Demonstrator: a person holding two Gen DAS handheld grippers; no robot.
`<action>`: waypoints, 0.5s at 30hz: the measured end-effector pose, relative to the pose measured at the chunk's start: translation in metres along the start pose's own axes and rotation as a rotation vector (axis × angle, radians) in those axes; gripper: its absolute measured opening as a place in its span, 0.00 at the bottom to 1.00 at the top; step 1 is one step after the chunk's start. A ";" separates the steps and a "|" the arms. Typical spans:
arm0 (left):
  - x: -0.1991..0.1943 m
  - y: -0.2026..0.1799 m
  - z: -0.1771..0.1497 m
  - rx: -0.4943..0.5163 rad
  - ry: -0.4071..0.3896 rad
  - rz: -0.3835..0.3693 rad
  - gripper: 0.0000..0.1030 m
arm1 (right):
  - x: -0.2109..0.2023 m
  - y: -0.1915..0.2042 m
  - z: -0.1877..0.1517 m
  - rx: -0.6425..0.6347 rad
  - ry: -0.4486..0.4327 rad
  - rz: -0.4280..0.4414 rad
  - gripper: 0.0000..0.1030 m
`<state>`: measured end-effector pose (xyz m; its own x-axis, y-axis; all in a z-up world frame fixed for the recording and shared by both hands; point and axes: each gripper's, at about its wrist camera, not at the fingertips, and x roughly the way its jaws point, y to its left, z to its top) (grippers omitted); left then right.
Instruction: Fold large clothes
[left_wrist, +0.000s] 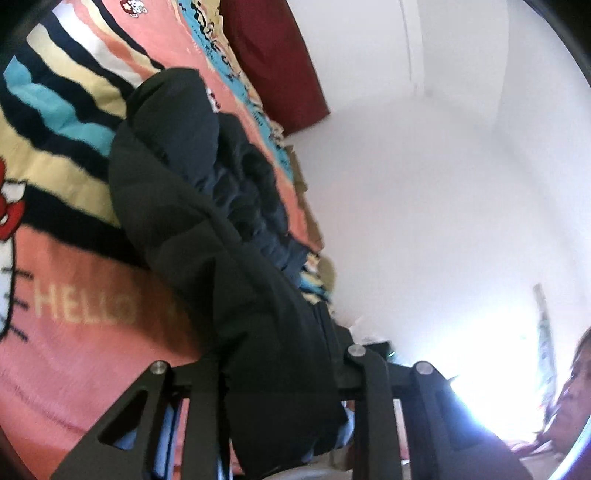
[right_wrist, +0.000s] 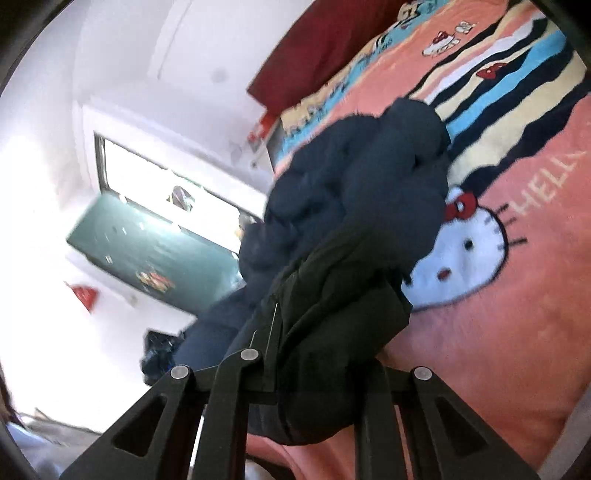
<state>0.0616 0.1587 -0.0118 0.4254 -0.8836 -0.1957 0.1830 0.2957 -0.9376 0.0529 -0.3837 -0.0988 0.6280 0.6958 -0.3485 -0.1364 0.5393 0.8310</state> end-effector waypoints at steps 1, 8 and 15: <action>0.001 -0.001 0.005 -0.013 -0.015 -0.022 0.22 | -0.001 -0.001 0.002 0.016 -0.016 0.016 0.13; 0.013 -0.009 0.052 -0.081 -0.118 -0.130 0.22 | 0.008 -0.004 0.043 0.154 -0.127 0.108 0.13; 0.050 -0.021 0.119 -0.096 -0.191 -0.150 0.22 | 0.040 0.016 0.107 0.219 -0.193 0.061 0.13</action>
<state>0.1846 0.1520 0.0323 0.5610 -0.8278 -0.0027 0.1759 0.1224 -0.9768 0.1573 -0.3979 -0.0529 0.7610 0.6091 -0.2234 -0.0231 0.3695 0.9289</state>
